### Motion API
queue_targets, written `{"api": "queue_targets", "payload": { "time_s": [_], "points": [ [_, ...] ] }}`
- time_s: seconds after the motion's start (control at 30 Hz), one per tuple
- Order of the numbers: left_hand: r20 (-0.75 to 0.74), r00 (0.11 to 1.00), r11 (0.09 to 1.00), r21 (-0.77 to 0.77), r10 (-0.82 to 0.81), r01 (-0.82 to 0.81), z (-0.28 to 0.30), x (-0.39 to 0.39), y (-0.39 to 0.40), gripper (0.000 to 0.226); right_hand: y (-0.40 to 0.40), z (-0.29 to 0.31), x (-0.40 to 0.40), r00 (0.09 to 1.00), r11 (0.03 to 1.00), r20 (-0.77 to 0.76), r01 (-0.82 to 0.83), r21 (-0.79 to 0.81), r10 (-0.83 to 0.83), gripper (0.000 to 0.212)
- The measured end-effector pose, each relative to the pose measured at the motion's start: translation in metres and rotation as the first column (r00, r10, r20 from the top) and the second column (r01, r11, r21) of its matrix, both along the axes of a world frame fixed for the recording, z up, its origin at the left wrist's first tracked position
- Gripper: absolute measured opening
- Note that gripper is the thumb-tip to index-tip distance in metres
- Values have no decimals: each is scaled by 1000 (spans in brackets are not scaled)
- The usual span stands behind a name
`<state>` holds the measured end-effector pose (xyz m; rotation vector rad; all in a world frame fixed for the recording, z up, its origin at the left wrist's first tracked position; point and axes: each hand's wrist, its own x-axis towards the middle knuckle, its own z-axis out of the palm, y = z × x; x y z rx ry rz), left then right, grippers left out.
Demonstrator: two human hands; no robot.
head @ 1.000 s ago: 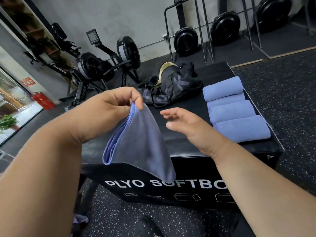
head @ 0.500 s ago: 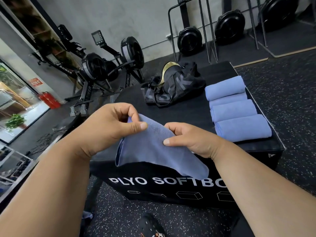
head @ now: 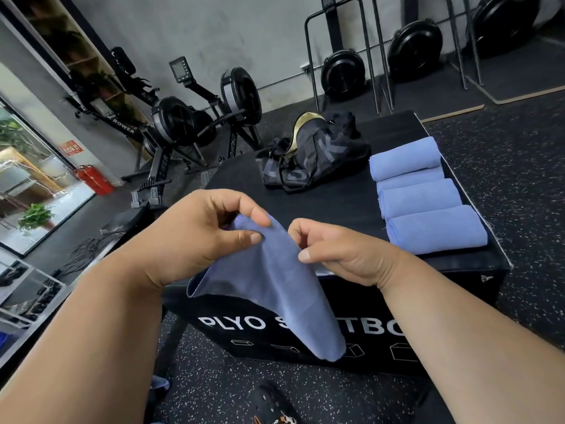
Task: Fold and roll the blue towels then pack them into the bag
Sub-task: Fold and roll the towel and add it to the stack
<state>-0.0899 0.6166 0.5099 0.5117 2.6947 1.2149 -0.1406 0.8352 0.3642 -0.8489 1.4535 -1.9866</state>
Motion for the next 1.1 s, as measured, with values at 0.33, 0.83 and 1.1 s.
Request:
{"api": "queue_targets", "payload": {
  "time_s": [0.33,0.83,1.1],
  "points": [
    [11,996,996,-38,86,-86,-4,4,-14,33,10,-7,-2,988,960,-155,50,275,-7,26],
    [-83,975,955,235,205,-181,-16,-19,-18,42,57,6,-8,639,648,-491,740,180,-593,12],
    [191,949,894,329,251,-303,-79,-91,-59,43,46,-33,-57,402,342,-805,902,265,-436,31]
  ]
}}
